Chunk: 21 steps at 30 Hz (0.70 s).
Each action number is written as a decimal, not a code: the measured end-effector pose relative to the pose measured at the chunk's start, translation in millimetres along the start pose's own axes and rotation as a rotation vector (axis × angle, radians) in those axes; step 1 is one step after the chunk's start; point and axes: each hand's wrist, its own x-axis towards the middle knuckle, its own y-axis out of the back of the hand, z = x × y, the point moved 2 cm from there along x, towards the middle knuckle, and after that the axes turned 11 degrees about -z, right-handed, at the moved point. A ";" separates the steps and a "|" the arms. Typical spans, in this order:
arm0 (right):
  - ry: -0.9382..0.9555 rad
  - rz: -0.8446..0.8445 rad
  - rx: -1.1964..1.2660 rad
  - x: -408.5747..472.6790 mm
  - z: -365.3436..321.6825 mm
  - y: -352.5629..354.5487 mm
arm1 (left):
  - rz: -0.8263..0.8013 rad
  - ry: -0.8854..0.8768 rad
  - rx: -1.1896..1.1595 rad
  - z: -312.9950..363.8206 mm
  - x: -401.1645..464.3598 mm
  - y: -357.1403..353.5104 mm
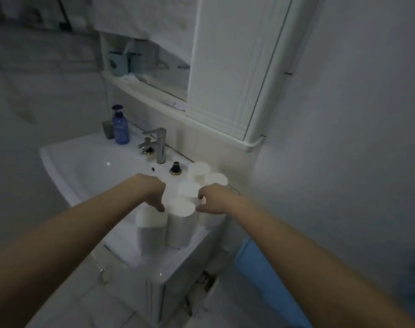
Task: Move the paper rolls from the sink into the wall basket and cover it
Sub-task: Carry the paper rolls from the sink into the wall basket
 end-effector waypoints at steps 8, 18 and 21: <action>-0.092 -0.032 0.052 45.2 -17.5 -44.3 | -0.142 -0.024 -0.123 -16.2 38.7 -67.5; -0.148 -0.080 0.106 89.0 -35.2 -65.7 | -0.094 -0.082 -0.259 -11.1 67.1 -94.0; -0.165 -0.085 0.155 92.4 -35.5 -69.6 | -0.089 -0.091 -0.291 -6.2 70.5 -98.8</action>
